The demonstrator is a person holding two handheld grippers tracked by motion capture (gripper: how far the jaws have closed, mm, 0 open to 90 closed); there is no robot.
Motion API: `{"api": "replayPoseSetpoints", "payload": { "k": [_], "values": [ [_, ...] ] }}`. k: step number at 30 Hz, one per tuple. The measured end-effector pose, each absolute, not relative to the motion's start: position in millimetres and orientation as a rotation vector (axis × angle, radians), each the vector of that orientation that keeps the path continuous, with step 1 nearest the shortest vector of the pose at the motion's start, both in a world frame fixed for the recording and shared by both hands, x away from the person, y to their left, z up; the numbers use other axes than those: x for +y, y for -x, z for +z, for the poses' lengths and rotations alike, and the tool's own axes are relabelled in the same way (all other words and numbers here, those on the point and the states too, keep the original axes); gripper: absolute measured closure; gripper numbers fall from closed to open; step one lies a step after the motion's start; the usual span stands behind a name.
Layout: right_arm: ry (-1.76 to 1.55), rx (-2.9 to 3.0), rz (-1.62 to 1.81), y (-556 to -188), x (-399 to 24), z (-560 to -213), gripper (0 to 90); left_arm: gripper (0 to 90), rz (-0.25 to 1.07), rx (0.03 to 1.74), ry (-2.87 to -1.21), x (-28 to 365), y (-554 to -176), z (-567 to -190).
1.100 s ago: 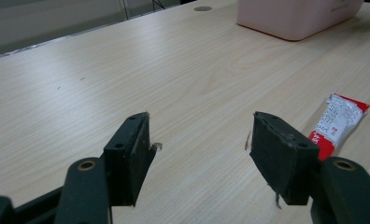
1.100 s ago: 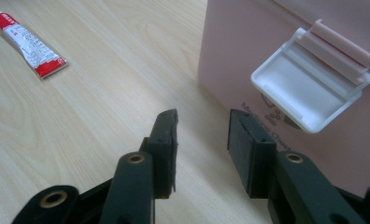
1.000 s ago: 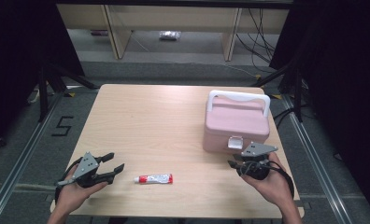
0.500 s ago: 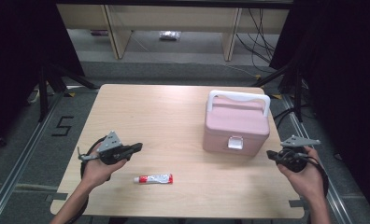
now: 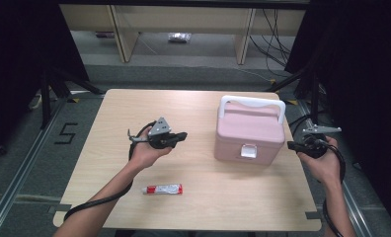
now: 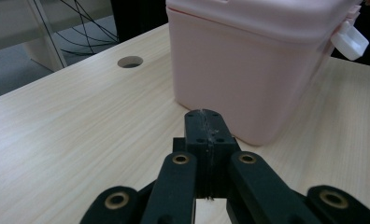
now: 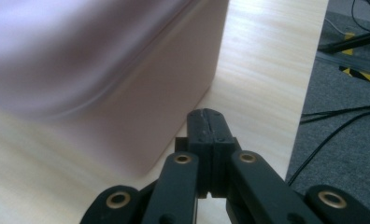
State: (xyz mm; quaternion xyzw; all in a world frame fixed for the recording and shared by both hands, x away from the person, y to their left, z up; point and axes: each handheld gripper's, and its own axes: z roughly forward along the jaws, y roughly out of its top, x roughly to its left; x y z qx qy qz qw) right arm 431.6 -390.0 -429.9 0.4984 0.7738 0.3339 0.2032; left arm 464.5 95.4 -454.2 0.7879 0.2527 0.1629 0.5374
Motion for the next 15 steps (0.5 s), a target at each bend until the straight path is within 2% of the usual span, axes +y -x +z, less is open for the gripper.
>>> {"api": "replayPoseSetpoints", "payload": {
  "k": [6, 15],
  "values": [
    [-1.388, 2.148, 0.979, -450.7, -393.8, -434.2, 90.0, 89.8, 0.413, 0.599, -1.883, 99.4, -459.1, -457.8],
    [-1.347, 2.169, 1.013, -478.9, -383.1, -441.7, 90.0, 89.4, 0.460, 0.685, -1.840, 148.9, -451.8, -458.7]
  ]
}}
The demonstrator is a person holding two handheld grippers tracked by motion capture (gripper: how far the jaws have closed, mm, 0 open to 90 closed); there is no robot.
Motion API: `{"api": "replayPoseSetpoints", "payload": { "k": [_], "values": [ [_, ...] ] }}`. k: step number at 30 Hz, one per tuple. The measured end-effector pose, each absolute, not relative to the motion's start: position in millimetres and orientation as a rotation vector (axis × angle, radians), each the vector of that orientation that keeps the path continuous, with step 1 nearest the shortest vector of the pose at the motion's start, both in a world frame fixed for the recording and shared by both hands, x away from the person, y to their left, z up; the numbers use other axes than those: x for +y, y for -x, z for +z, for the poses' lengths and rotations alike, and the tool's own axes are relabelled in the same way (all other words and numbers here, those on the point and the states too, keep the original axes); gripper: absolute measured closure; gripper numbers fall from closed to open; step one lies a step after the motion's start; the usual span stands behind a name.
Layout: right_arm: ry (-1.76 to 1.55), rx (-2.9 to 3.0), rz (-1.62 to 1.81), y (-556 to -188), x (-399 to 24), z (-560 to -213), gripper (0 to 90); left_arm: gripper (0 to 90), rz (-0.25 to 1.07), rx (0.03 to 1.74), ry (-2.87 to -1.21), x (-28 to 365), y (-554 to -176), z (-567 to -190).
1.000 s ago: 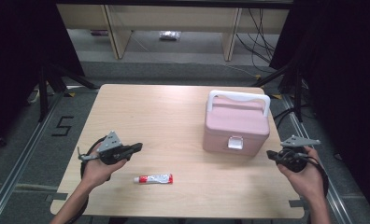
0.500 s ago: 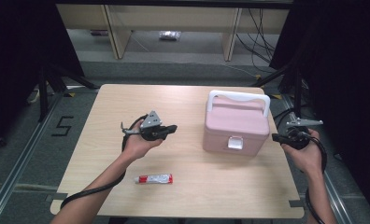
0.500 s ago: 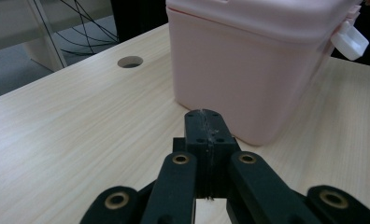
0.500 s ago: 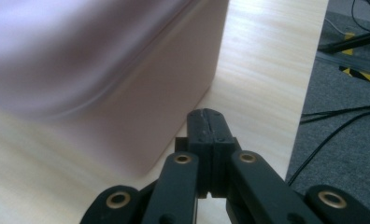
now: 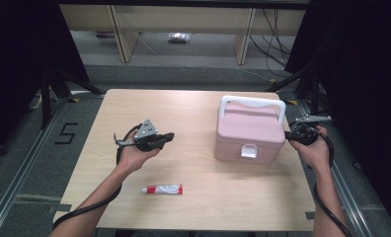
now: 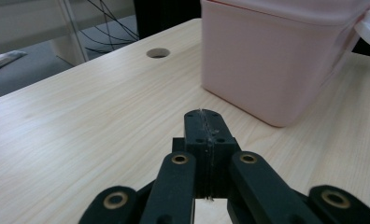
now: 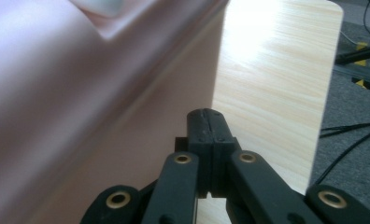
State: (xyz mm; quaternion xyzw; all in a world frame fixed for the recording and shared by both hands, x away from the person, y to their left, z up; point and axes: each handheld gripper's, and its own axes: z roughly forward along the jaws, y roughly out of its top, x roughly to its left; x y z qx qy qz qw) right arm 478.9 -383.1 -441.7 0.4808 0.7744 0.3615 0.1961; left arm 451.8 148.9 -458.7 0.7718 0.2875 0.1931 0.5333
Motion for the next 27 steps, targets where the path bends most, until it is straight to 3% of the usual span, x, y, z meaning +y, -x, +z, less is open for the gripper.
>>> {"api": "replayPoseSetpoints", "payload": {
  "k": [12, 27],
  "values": [
    [-1.310, 2.208, 1.030, -482.6, -365.7, -440.4, 90.0, 88.4, 0.479, 0.711, -1.827, 158.0, -458.6, -457.3],
    [-1.192, 2.269, 1.127, -480.6, -293.6, -435.2, 90.0, 87.6, 0.451, 0.739, -1.838, 157.4, -467.8, -462.6]
  ]
}}
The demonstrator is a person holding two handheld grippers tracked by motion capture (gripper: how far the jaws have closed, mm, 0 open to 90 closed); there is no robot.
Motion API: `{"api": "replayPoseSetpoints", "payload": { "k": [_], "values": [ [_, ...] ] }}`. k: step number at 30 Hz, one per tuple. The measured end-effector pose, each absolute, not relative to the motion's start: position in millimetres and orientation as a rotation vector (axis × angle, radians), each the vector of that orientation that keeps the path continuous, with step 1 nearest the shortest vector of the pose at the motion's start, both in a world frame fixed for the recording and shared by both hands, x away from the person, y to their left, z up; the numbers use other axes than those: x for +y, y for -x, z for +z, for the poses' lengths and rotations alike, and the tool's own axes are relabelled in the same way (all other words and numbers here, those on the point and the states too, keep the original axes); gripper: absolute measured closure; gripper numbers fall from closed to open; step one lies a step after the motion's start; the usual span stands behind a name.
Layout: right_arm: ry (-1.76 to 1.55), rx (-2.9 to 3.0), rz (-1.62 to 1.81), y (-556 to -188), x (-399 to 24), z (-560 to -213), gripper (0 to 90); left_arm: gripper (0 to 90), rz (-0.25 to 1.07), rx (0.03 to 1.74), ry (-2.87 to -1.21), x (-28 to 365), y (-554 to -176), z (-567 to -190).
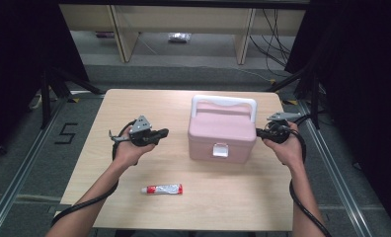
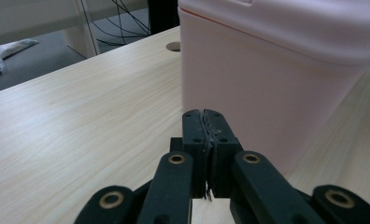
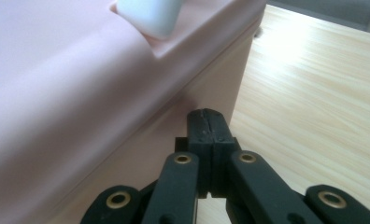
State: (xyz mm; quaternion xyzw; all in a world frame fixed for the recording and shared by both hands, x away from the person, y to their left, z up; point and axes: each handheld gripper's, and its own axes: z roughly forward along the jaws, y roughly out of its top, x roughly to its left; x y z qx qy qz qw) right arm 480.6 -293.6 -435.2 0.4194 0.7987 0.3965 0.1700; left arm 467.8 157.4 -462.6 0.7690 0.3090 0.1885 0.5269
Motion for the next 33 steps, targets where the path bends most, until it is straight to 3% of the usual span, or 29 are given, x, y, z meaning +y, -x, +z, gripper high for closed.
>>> {"api": "replayPoseSetpoints", "payload": {
  "k": [33],
  "values": [
    [-0.959, 2.423, 1.167, -497.4, -177.1, -436.8, 90.0, 88.0, 0.533, 0.836, -1.822, 226.8, -469.6, -468.5]
  ]
}}
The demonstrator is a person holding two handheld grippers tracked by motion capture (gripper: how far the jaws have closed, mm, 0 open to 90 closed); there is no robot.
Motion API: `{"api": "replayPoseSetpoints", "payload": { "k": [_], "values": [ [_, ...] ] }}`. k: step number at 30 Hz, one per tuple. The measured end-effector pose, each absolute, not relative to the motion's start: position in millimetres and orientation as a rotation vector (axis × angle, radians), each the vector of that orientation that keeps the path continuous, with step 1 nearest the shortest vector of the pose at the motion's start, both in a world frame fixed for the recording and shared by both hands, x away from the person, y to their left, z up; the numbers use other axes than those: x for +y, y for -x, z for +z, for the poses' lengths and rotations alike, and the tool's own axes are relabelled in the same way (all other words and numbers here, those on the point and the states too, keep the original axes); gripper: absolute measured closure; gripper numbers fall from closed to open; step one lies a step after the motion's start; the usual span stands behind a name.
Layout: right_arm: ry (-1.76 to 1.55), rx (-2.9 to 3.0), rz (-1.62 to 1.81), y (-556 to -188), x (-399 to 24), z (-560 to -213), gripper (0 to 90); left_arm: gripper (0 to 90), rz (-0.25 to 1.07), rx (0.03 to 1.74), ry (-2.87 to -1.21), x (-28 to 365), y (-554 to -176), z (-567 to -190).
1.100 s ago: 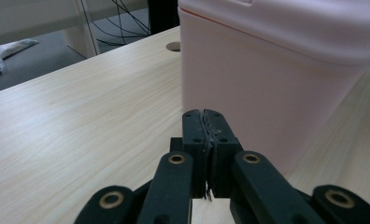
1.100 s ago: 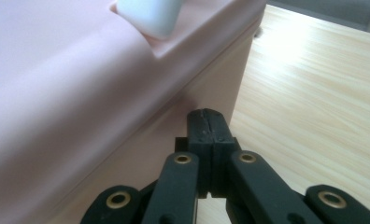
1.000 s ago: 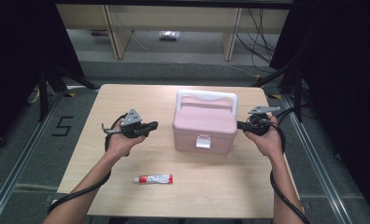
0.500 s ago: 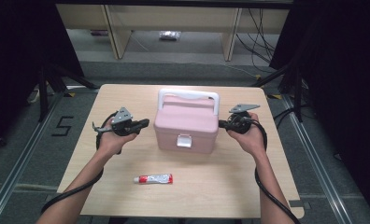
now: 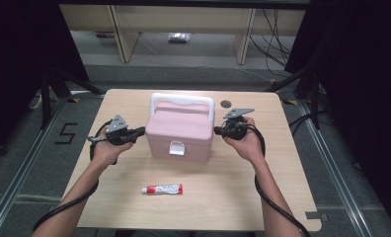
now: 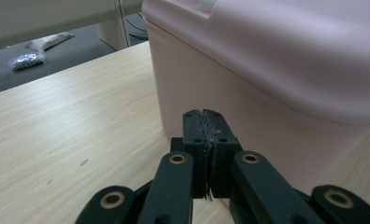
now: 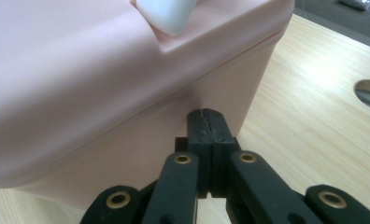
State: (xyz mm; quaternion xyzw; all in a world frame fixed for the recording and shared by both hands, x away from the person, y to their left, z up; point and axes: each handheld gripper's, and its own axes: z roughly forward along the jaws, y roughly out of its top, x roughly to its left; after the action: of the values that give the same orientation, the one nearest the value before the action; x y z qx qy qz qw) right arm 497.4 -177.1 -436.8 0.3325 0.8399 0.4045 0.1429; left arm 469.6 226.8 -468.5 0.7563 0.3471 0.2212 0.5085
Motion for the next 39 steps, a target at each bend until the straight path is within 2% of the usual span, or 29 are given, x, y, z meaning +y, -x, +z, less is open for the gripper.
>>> {"api": "replayPoseSetpoints", "payload": {
  "k": [19, 39],
  "values": [
    [-0.959, 2.410, 1.176, -499.1, -123.0, -435.9, 90.0, 89.3, 0.594, 0.819, -1.859, 262.7, -455.2, -464.1],
    [-0.853, 2.481, 1.129, -471.1, -112.6, -439.0, 90.0, 89.7, 0.609, 0.800, -1.886, 272.6, -429.2, -462.6]
  ]
}}
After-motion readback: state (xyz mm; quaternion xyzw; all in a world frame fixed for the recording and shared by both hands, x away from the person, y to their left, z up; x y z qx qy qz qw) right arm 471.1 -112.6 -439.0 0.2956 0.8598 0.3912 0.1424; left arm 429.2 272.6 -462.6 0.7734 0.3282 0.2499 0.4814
